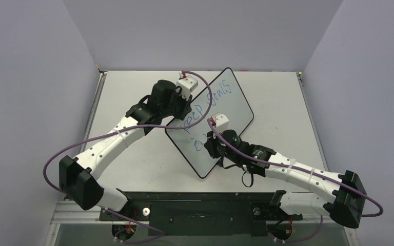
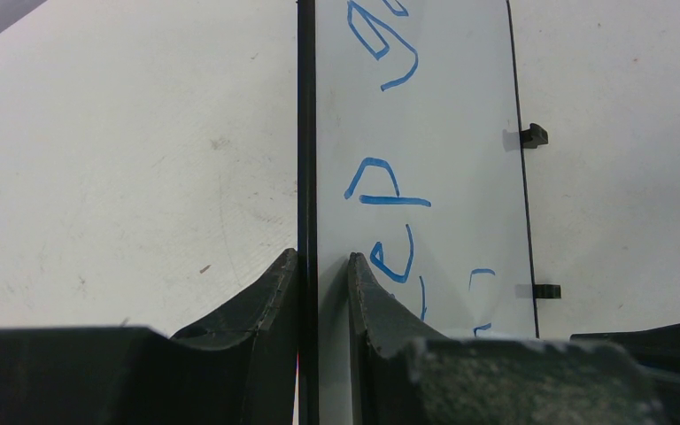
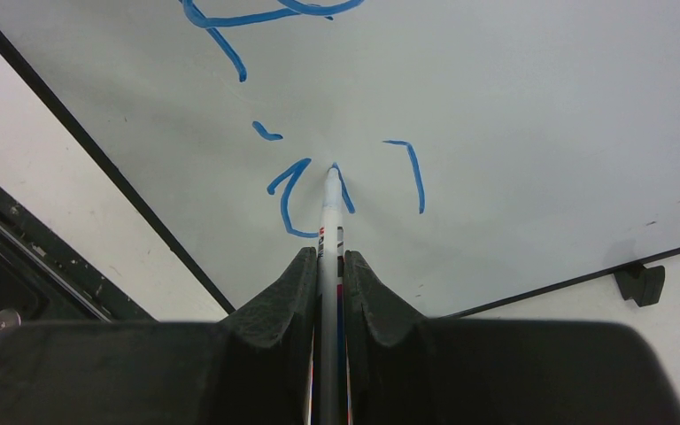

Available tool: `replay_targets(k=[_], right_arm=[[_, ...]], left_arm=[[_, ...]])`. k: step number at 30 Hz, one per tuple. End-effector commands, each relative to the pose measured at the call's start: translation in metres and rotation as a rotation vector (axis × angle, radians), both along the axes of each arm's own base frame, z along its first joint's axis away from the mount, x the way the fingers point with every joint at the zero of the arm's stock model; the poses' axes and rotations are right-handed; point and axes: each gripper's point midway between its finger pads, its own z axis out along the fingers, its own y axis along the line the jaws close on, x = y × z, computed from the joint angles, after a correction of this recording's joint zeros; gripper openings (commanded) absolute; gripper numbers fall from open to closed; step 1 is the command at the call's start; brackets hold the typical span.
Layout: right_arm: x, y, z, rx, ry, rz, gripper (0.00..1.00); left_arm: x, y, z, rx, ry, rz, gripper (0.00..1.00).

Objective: Write a sentence on the whiteboard

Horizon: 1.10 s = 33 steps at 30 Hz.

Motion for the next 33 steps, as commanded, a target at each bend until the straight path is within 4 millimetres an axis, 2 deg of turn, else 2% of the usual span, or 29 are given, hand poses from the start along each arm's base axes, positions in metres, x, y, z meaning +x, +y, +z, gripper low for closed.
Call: replay_targets(k=[1,20,27,33], right_arm=[[0.015,0.002,0.009,0.025,-0.041,-0.041,0.0],[0.039,-0.009,0.01,0.039,-0.038,-0.116,0.0],[0.039,-0.011,0.01,0.044,-0.033,-0.114,0.0],[0.032,-0.017,0.026,0.075,-0.043,-0.111,0.0]], left_arm=[[-0.037,-0.004,-0.036,0.097,0.118,-0.118,0.0],[-0.038,-0.005,-0.037,0.101,0.121,-0.123,0.0],[-0.038,-0.004,-0.038,0.103,0.121,-0.122,0.0],[-0.037,-0.003,-0.037,0.106,0.117,-0.117,0.0]])
